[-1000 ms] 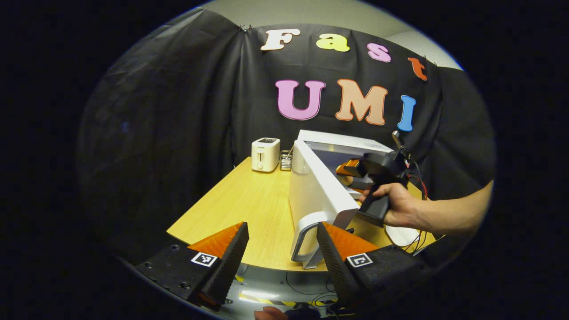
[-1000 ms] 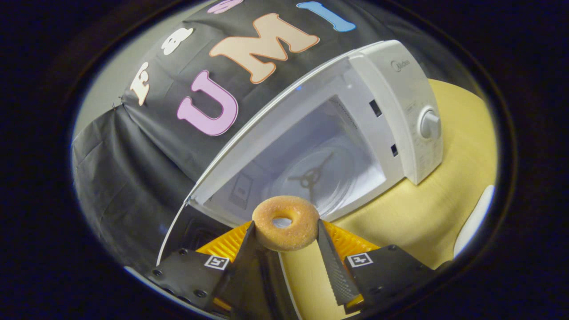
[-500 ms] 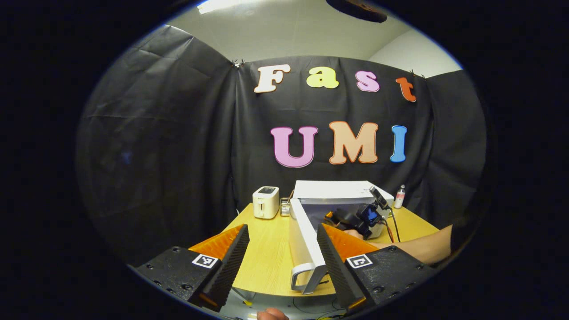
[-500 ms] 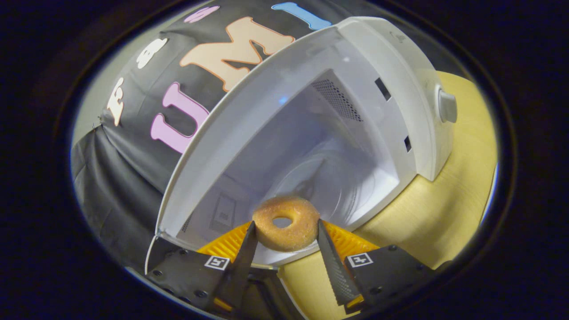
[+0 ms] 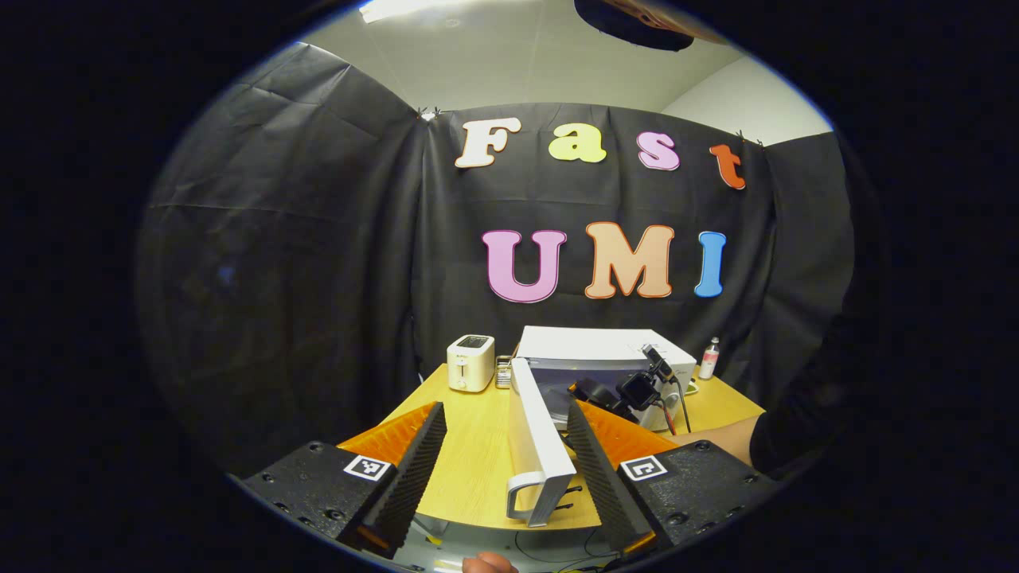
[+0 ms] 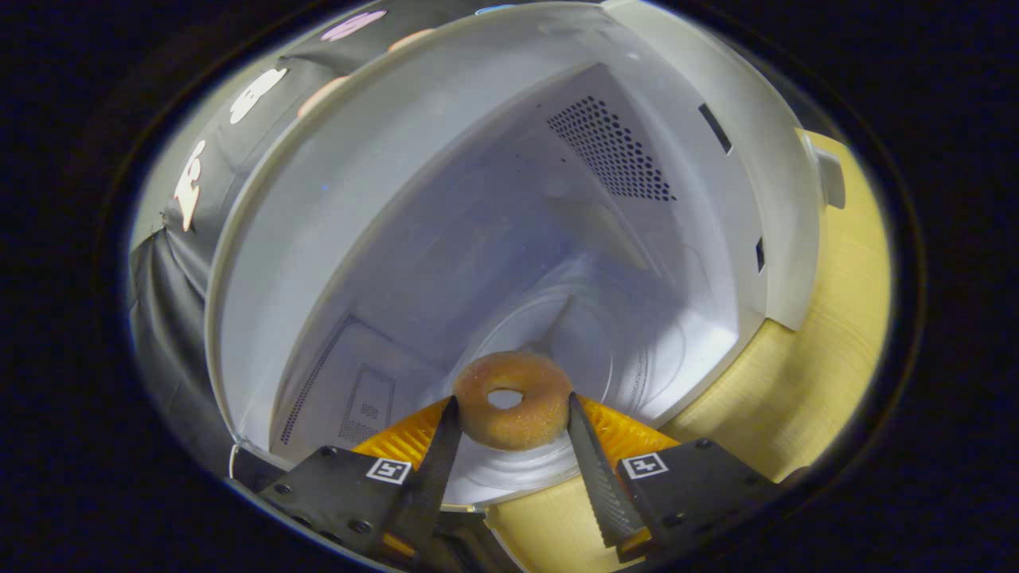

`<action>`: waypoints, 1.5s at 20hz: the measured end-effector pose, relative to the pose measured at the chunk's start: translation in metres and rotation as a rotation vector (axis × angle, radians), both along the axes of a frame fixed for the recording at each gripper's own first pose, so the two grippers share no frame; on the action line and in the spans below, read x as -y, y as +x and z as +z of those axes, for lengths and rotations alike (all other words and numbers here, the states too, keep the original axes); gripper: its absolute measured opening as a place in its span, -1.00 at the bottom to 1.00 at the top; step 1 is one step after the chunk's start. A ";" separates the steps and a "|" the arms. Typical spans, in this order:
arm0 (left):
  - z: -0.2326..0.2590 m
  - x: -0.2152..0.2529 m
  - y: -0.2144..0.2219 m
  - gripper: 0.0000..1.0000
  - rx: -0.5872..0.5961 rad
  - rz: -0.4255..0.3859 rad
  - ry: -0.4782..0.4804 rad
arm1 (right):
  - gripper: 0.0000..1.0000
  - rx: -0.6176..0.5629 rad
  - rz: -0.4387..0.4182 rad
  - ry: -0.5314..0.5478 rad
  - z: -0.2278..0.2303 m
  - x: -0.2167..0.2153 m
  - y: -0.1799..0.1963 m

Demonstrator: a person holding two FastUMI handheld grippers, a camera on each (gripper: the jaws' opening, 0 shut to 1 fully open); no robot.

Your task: Open the microwave oven with the left hand, put the food in, and close the microwave oven.

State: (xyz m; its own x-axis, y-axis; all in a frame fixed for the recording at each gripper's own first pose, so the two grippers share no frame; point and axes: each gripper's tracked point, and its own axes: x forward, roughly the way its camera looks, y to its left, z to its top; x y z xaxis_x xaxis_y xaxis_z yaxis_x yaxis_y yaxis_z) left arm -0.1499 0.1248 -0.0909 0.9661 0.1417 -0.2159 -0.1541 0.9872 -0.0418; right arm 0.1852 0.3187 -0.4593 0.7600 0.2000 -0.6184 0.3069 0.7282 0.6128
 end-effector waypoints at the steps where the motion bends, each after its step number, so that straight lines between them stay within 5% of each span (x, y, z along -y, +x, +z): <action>1: 0.000 -0.003 -0.002 0.78 -0.006 0.009 0.005 | 0.48 -0.002 -0.003 -0.003 0.000 0.000 0.000; 11: 0.000 -0.003 -0.001 0.79 -0.013 0.014 0.008 | 0.59 -0.011 -0.013 -0.029 -0.004 0.003 0.002; 13: -0.001 -0.005 -0.004 0.80 -0.016 0.018 0.007 | 0.88 0.006 -0.011 -0.045 0.000 0.006 0.002; 14: -0.001 -0.004 -0.004 0.79 -0.016 0.017 0.006 | 0.69 0.011 -0.008 -0.050 0.001 0.007 0.002; 17: -0.001 0.000 -0.003 0.72 -0.013 0.008 0.004 | 0.69 0.010 0.019 -0.060 0.003 0.009 -0.003; 18: -0.001 0.000 -0.003 0.79 -0.012 0.006 0.002 | 0.88 0.018 0.028 -0.067 0.006 0.010 -0.005; 19: -0.001 0.000 -0.004 0.79 -0.011 0.005 -0.002 | 0.69 0.035 0.041 -0.077 0.011 0.011 -0.007; 22: -0.007 -0.004 -0.003 0.79 -0.009 0.008 -0.003 | 0.69 0.091 0.109 -0.111 0.031 0.013 -0.022; 23: -0.010 -0.008 -0.003 0.79 -0.012 0.013 -0.001 | 0.88 0.112 0.133 -0.120 0.040 0.014 -0.029; 24: -0.015 -0.011 -0.005 0.72 -0.015 0.017 -0.003 | 0.69 0.131 0.162 -0.128 0.050 0.016 -0.038; 27: -0.024 -0.024 -0.004 0.80 -0.015 0.035 -0.013 | 0.70 0.190 0.268 -0.141 0.084 0.026 -0.068; 28: -0.030 -0.032 -0.005 0.72 -0.019 0.044 -0.011 | 0.89 0.226 0.309 -0.158 0.099 0.034 -0.077; 30: -0.044 -0.046 -0.008 0.80 -0.039 0.063 -0.001 | 0.88 0.324 0.371 -0.241 0.132 0.062 -0.088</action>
